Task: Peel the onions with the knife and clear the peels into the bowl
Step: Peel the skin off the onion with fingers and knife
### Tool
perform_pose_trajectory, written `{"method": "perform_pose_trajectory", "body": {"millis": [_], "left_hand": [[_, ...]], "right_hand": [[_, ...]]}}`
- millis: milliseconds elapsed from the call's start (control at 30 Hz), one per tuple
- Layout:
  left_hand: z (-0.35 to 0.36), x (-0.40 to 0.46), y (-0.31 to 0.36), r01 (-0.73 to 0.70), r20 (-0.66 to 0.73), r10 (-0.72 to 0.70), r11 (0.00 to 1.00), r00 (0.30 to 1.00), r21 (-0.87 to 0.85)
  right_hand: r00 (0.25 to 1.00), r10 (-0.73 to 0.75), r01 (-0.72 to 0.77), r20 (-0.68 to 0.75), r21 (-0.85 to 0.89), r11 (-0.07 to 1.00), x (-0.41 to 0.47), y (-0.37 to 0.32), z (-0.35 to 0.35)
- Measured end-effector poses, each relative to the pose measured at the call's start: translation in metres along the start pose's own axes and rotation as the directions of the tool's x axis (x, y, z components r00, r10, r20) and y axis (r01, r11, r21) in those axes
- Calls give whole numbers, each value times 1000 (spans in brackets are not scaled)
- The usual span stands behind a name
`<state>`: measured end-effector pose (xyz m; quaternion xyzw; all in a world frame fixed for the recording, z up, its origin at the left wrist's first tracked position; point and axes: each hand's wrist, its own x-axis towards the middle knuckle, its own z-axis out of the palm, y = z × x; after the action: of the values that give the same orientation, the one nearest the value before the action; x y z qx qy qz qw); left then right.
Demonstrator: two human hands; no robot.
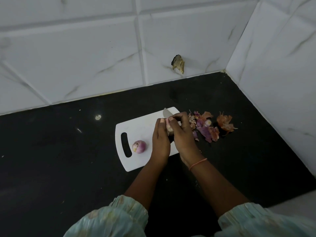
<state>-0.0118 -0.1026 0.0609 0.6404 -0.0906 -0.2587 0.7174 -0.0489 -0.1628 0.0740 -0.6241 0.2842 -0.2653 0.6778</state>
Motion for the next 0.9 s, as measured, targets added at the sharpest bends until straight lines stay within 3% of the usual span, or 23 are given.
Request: {"method": "perform_pose_trajectory", "body": {"millis": [133, 267, 433, 600, 667, 733, 833, 900], "left_hand": [[-2, 0, 2, -28, 23, 29, 999, 999, -17], [-5, -1, 5, -1, 73, 4, 999, 997, -48], [-13, 4, 13, 215, 136, -190, 956, 972, -201], [-16, 6, 19, 392, 205, -340, 854, 918, -342], [-14, 6, 16, 430, 186, -388, 827, 903, -363], [-10, 4, 14, 445, 172, -410, 825, 896, -350], [-2, 5, 13, 442, 185, -403, 846, 896, -300], [7, 8, 15, 447, 194, -408, 858, 892, -253]], "right_hand": [[997, -73, 73, 3, -36, 997, -2, -3, 5], [997, -45, 41, -66, -55, 998, -4, 1, 4], [974, 122, -107, -190, 88, 990, 3, 6, -2], [951, 112, -54, -289, 203, 978, 5, -3, -16], [927, 73, -52, -368, 65, 996, 10, 1, -36], [914, -9, -78, -405, -198, 977, 15, 11, -60], [956, -57, -93, -289, -479, 873, 16, 18, -84], [970, -128, -23, -209, -596, 803, 14, 15, -87]]}}
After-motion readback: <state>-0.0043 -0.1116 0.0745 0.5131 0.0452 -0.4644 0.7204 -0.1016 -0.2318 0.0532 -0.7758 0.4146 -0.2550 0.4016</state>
